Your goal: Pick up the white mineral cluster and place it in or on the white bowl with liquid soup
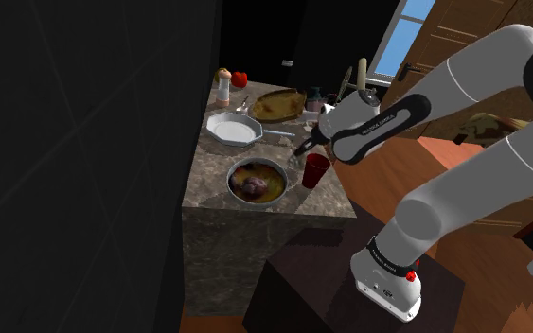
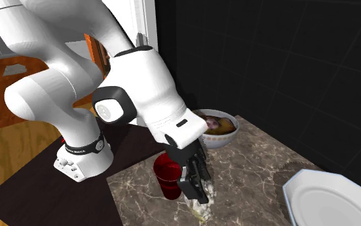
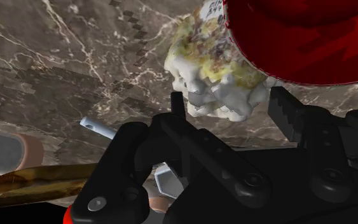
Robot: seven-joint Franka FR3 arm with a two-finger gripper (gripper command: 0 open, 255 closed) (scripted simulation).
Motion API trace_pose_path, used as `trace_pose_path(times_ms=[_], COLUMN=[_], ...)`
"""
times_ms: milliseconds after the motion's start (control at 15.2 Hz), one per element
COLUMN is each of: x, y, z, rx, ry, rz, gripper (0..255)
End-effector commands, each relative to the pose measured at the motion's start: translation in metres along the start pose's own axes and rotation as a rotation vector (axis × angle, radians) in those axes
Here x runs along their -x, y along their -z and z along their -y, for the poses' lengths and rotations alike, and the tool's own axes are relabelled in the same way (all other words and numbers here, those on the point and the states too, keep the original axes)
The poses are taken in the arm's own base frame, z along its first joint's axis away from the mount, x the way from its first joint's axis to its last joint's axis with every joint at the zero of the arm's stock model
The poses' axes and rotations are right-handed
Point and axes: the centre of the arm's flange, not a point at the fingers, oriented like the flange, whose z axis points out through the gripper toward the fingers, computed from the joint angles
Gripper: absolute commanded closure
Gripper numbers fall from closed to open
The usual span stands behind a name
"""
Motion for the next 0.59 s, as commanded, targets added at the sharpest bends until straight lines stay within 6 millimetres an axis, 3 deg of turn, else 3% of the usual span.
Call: trace_pose_path(times_ms=[0, 528], x=[-0.005, -0.024], y=[0.01, 0.046], z=[-0.001, -0.008], rx=[-0.001, -0.001], ry=[0.0, 0.0], rz=[0.001, 0.001], gripper=[255, 255])
